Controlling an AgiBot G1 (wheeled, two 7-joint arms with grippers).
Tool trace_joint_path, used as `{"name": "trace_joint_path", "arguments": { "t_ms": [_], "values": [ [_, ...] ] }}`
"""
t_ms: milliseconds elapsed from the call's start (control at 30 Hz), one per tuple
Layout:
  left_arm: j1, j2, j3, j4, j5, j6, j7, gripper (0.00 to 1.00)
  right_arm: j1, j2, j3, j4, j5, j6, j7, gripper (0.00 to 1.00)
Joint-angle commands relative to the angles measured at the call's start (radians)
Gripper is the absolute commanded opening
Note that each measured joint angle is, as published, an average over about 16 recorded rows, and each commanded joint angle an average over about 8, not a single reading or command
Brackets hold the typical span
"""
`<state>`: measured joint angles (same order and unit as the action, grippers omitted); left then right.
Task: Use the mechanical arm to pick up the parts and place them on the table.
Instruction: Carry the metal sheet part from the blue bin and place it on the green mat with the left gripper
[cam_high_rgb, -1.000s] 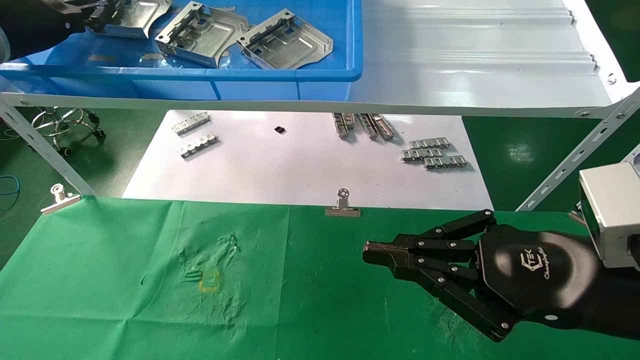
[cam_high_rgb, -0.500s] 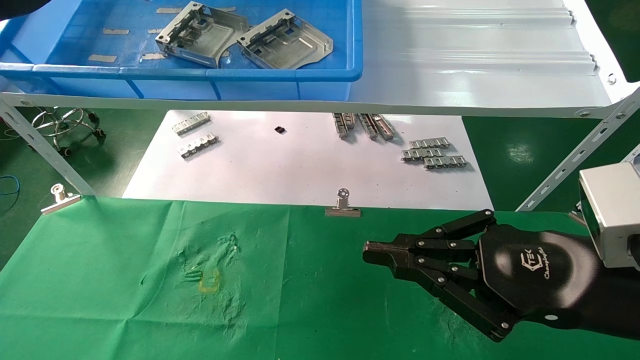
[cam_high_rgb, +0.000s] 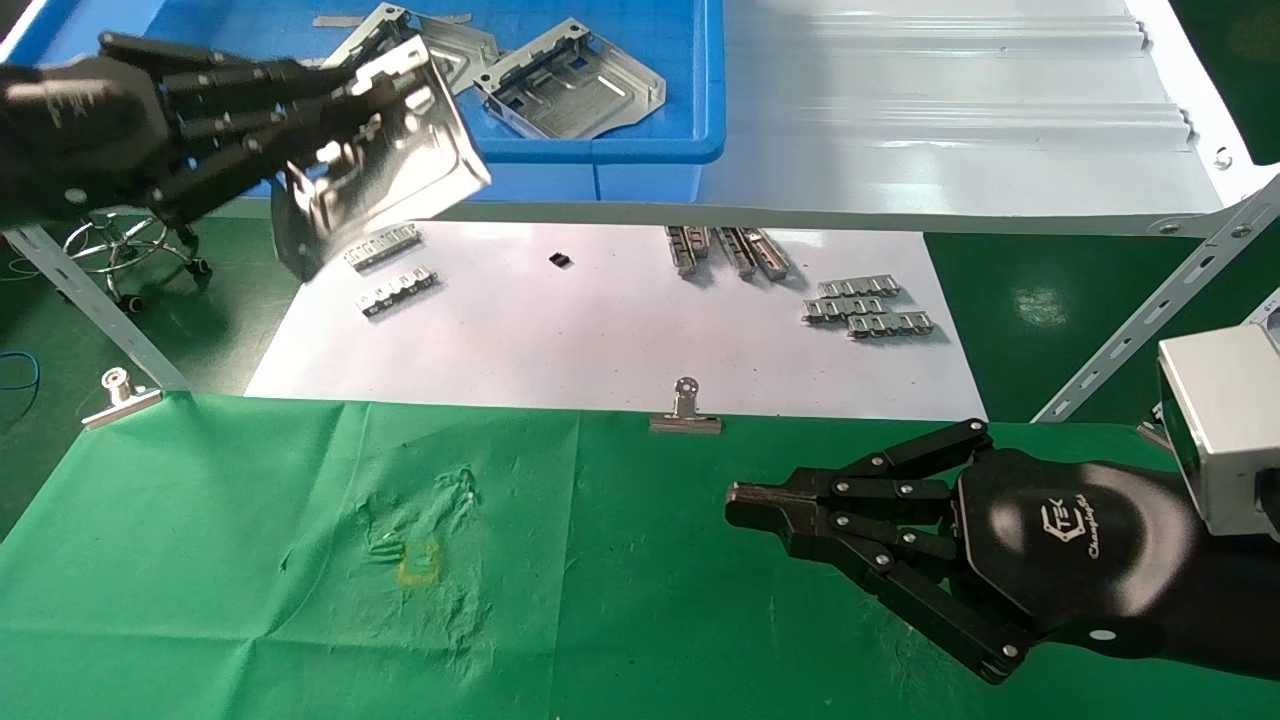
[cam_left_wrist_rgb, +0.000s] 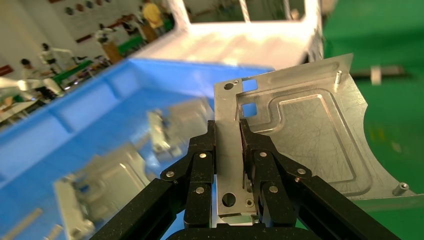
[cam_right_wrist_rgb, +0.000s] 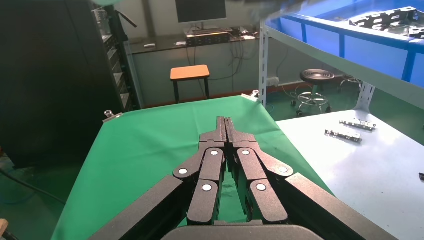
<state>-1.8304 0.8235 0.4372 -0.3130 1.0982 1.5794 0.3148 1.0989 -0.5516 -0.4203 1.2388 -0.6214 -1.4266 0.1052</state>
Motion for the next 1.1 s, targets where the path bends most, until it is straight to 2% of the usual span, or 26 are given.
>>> {"name": "trace_joint_path", "arguments": {
  "t_ms": [33, 267, 467, 733, 1100],
  "values": [
    [0.034, -0.015, 0.009, -0.042, -0.008, 0.029, 0.033, 0.00, 0.000, 0.000, 0.000, 0.000, 0.000, 0.000, 0.000, 0.00],
    [0.226, -0.127, 0.115, -0.316, -0.143, 0.021, 0.103, 0.00, 0.000, 0.000, 0.000, 0.000, 0.000, 0.000, 0.000, 0.00],
    [0.308, -0.166, 0.208, -0.377, -0.142, 0.010, 0.219, 0.00, 0.000, 0.000, 0.000, 0.000, 0.000, 0.000, 0.000, 0.00],
    [0.350, -0.141, 0.310, -0.293, -0.096, 0.001, 0.412, 0.00, 0.000, 0.000, 0.000, 0.000, 0.000, 0.000, 0.000, 0.00],
    [0.325, -0.035, 0.349, -0.055, -0.061, -0.036, 0.585, 0.00, 0.000, 0.000, 0.000, 0.000, 0.000, 0.000, 0.000, 0.00]
  ]
}}
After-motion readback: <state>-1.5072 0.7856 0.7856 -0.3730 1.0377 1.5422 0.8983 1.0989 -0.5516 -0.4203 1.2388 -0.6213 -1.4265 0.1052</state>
